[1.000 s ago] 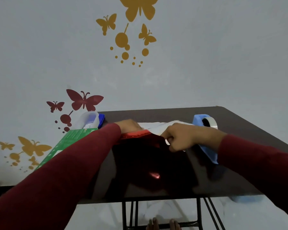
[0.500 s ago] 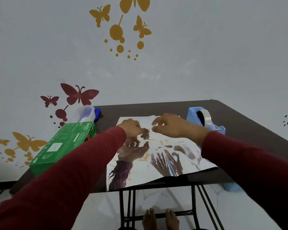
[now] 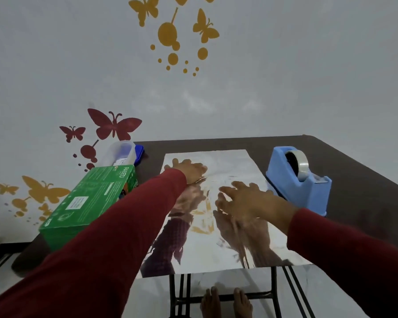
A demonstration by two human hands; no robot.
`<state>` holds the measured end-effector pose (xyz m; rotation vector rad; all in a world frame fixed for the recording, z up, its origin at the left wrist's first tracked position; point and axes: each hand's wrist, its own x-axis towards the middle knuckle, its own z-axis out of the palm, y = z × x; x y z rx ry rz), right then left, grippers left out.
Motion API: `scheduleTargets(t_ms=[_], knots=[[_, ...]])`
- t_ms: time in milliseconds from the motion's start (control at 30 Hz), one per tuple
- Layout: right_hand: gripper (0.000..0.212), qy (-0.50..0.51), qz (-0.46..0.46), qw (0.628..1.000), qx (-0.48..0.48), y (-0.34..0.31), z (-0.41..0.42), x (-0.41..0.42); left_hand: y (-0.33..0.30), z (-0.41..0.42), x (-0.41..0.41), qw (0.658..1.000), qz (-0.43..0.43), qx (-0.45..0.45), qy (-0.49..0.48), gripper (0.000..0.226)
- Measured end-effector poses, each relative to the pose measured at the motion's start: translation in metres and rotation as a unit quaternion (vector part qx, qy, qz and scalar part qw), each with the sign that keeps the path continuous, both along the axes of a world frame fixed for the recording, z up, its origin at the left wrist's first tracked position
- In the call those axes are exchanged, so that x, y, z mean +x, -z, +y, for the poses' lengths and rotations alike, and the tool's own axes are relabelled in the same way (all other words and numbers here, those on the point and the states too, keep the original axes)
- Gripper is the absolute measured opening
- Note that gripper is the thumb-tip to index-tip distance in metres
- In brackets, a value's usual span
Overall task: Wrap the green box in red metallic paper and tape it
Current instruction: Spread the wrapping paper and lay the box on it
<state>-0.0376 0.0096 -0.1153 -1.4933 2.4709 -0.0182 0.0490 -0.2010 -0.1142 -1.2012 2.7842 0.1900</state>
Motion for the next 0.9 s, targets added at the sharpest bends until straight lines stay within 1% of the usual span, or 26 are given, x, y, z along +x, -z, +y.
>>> scheduleTargets(t_ms=[33,133,167,233,300,333,400,467,500,567,633,700,733,833,900], knots=[[0.062,0.003,0.01,1.0,-0.017,-0.002,-0.006,-0.002,0.002,-0.001,-0.003,1.0,0.0,-0.004,0.003,0.066],[0.06,-0.016,0.054,0.995,-0.078,-0.002,-0.022,-0.011,0.003,0.005,-0.003,0.999,0.043,0.004,-0.018,0.057],[0.059,-0.024,0.055,0.994,-0.087,0.001,-0.027,-0.014,0.004,0.004,-0.001,0.999,0.046,0.012,-0.027,0.057],[0.059,-0.017,0.029,0.996,-0.079,0.009,-0.033,-0.021,0.011,0.002,0.003,0.999,0.024,0.019,-0.023,0.065],[0.062,0.002,0.002,0.999,-0.051,0.014,-0.037,-0.024,0.021,-0.012,0.003,1.0,-0.002,0.015,0.005,0.078],[0.063,0.007,-0.003,0.999,-0.047,0.015,-0.04,-0.025,0.026,-0.02,0.001,1.0,-0.019,0.01,0.009,0.076],[0.063,0.013,-0.002,0.999,-0.047,0.014,-0.044,-0.027,0.026,-0.022,-0.003,1.0,-0.012,0.02,0.004,0.062],[0.062,0.019,-0.01,0.999,-0.043,0.011,-0.048,-0.03,0.027,-0.02,-0.002,1.0,0.009,-0.007,0.024,0.062],[0.063,0.022,-0.015,0.999,-0.037,0.009,-0.05,-0.031,0.026,-0.019,-0.001,1.0,0.005,-0.005,0.022,0.065],[0.066,0.024,-0.024,0.999,-0.025,0.006,-0.053,-0.033,0.033,-0.033,-0.01,0.999,0.029,0.028,-0.021,0.068],[0.067,0.025,-0.029,0.999,-0.026,0.009,-0.056,-0.036,0.025,-0.023,-0.008,0.998,0.035,0.038,-0.032,0.062],[0.072,0.012,-0.022,0.999,-0.039,0.011,-0.056,-0.036,0.019,-0.013,-0.006,1.0,0.019,0.004,0.017,0.058],[0.073,0.002,-0.012,0.999,-0.052,0.01,-0.056,-0.035,0.012,-0.007,-0.004,1.0,0.006,0.002,0.02,0.055],[0.061,-0.005,-0.006,0.996,-0.084,-0.002,-0.058,-0.027,-0.004,-0.006,0.002,1.0,0.02,-0.005,-0.002,0.055],[0.058,-0.015,-0.016,0.994,-0.106,-0.015,-0.062,-0.017,-0.019,-0.008,0.01,0.999,0.023,-0.034,-0.007,0.055]])
